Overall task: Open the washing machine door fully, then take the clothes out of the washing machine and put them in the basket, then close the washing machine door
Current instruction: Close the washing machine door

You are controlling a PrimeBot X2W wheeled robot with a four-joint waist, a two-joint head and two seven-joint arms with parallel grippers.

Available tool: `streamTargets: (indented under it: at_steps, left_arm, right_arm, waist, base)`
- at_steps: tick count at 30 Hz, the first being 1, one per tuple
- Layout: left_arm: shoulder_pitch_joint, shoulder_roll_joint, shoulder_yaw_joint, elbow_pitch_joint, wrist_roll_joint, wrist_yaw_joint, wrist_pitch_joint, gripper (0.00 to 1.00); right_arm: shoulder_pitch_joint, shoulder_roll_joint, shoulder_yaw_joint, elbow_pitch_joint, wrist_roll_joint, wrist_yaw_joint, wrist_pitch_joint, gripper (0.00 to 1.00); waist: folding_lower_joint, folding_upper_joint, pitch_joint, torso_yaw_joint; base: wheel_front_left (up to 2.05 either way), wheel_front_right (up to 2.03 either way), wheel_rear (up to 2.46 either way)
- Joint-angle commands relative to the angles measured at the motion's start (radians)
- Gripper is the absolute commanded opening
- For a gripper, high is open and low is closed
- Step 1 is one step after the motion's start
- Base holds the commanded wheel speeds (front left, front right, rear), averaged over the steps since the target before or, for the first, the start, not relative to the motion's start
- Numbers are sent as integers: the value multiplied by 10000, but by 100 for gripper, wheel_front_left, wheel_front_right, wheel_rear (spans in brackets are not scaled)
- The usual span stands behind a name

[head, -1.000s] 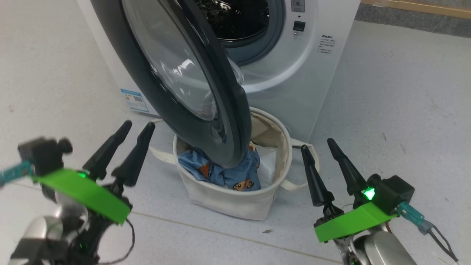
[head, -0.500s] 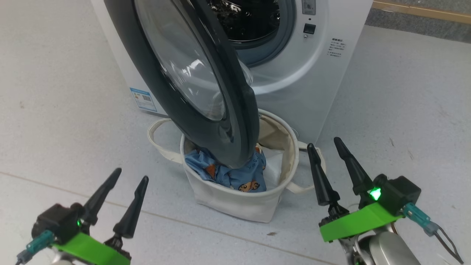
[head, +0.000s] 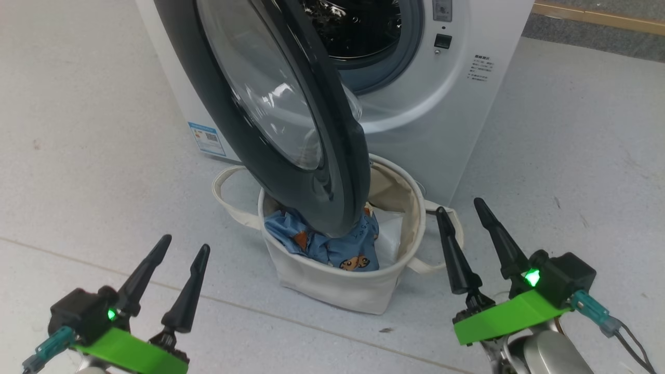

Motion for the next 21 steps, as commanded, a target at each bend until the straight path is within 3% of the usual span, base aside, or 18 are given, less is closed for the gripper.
streamTargets:
  at_steps: [1,12,13,14,21]
  left_arm:
    - [-403,247,487,-317,30,-59,-120,100]
    - [-673,375,444,-318,-421,-59,-121,100]
    - [-684,369,462,-309,-563,-59,-121,100]
    - [-710,358,525,-321,-766,-59,-121,100]
    - [-1157,845,516,-120,-1534,-59,-121,100]
  right_arm:
    - [-118,-50,235,-347,-6,67,-107,100]
    - [-266,-28,651,-307,158,67,-45,100]
    - [-306,-20,777,-353,226,67,-31,70]
    - [-366,-15,979,-389,305,67,46,0]
    - [-1242,-5,2654,-204,793,67,852,0]
  waist:
    - [0,0,-2,-7]
    - [0,0,-1,-33]
    - [0,0,-1,-31]
    - [0,0,0,-26]
    - [0,0,-67,173]
  base:
    - [0,0,0]
    - [0,0,0]
    - [0,0,0]
    - [0,0,0]
    - [0,0,0]
